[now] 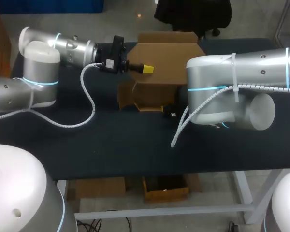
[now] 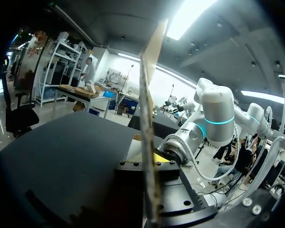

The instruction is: Assemble the packaging by folding the flat box into shape, placing the metal phone stand inside, and closing the box properly

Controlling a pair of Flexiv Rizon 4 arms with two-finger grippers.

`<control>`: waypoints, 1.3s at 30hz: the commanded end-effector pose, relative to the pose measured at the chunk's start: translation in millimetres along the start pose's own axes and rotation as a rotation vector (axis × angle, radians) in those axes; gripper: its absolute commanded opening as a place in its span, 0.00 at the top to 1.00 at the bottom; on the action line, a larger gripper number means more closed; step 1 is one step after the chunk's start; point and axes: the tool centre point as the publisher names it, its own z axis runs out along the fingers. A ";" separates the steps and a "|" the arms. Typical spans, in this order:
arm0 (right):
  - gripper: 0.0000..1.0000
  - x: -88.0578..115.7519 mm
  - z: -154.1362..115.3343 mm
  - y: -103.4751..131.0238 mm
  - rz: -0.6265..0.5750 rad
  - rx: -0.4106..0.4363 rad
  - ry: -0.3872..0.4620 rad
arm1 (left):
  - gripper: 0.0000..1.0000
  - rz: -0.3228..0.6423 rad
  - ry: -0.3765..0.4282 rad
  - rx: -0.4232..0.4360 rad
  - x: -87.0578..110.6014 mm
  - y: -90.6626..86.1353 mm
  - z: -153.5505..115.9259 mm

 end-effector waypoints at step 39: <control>1.00 1.1 -122.7 -23.0 -0.050 -0.127 0.102 | 1.00 0.000 0.000 -0.002 -1.4 3.2 1.2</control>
